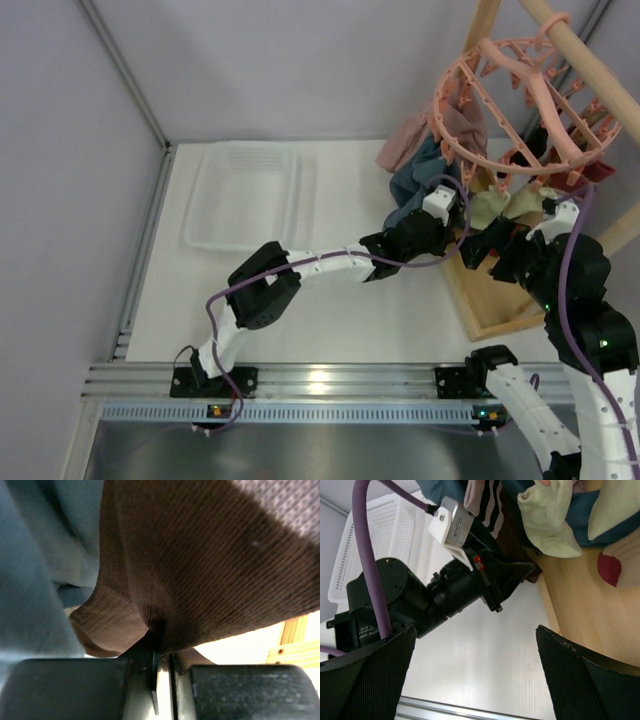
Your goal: Remove the socks clipped to the hanger
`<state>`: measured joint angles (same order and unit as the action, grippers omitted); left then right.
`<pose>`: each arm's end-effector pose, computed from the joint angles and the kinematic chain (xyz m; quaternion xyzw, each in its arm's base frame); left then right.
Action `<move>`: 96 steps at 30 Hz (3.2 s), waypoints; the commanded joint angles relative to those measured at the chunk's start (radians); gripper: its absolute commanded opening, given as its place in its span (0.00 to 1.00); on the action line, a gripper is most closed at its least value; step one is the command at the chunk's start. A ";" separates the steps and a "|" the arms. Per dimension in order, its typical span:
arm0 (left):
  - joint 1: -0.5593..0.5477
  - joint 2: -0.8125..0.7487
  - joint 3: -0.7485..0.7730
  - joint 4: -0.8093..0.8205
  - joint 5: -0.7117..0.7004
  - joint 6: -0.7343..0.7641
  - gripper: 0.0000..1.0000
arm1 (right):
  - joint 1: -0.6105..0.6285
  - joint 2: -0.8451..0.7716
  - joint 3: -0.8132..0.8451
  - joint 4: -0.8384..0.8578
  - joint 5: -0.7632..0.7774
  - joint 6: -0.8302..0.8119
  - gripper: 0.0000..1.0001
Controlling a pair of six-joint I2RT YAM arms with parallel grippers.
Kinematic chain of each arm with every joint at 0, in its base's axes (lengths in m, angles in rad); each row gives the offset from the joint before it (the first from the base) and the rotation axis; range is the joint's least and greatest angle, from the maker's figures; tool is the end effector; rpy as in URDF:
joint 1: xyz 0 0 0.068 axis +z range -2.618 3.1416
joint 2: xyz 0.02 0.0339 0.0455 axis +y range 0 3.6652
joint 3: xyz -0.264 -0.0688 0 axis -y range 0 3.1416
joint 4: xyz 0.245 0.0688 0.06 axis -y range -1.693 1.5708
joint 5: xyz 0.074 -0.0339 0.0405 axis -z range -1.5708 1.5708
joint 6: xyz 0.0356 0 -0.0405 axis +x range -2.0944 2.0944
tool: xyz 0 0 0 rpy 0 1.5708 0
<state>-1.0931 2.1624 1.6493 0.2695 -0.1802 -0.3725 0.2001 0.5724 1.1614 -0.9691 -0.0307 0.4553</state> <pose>0.2429 -0.4552 0.2383 0.2247 0.7537 -0.3577 0.5034 0.0686 0.0150 0.4018 0.0968 0.8222 0.1925 0.5268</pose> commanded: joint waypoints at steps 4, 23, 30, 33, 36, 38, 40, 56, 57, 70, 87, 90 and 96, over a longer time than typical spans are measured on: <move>-0.007 -0.166 -0.118 0.042 -0.002 -0.006 0.07 | 0.001 0.102 0.038 0.240 -0.023 -0.006 0.95; -0.005 -0.322 -0.272 0.043 0.002 -0.046 0.00 | 0.038 0.330 0.109 0.513 0.172 -0.043 0.57; -0.005 -0.331 -0.278 0.042 0.016 -0.059 0.00 | 0.206 0.386 0.136 0.541 0.392 -0.125 0.53; -0.005 -0.335 -0.283 0.042 0.016 -0.065 0.00 | 0.277 0.403 0.150 0.535 0.564 -0.150 0.54; -0.005 -0.343 -0.287 0.042 0.013 -0.066 0.00 | 0.358 0.426 0.152 0.544 0.698 -0.175 0.55; -0.005 -0.345 -0.289 0.042 0.016 -0.066 0.00 | 0.387 0.438 0.156 0.541 0.759 -0.179 0.55; -0.005 -0.348 -0.295 0.042 0.018 -0.068 0.00 | 0.400 0.452 0.156 0.541 0.816 -0.178 0.55; -0.005 -0.368 -0.319 0.042 0.019 -0.069 0.00 | 0.389 0.478 0.104 0.641 0.861 -0.201 0.51; -0.005 -0.368 -0.319 0.042 0.019 -0.069 0.00 | 0.389 0.489 0.106 0.641 0.861 -0.202 0.50; 0.008 -0.392 -0.342 0.042 0.008 -0.057 0.00 | 0.368 0.501 0.098 0.639 0.835 -0.182 0.00; 0.650 -0.684 -0.240 -0.418 0.090 -0.074 0.00 | 0.361 0.446 0.070 0.595 0.776 -0.147 0.00; 0.749 -0.679 -0.256 -0.447 0.006 -0.101 0.00 | 0.361 0.443 0.073 0.589 0.769 -0.150 0.00; 0.864 -0.679 -0.388 -0.447 -0.200 -0.166 0.00 | 0.361 0.434 0.093 0.570 0.746 -0.156 0.00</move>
<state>-0.2543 1.4849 1.3136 -0.1329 -0.2768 -0.4965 0.5667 1.0321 1.2369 -0.3779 0.7479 0.2977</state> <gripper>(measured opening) 0.087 0.055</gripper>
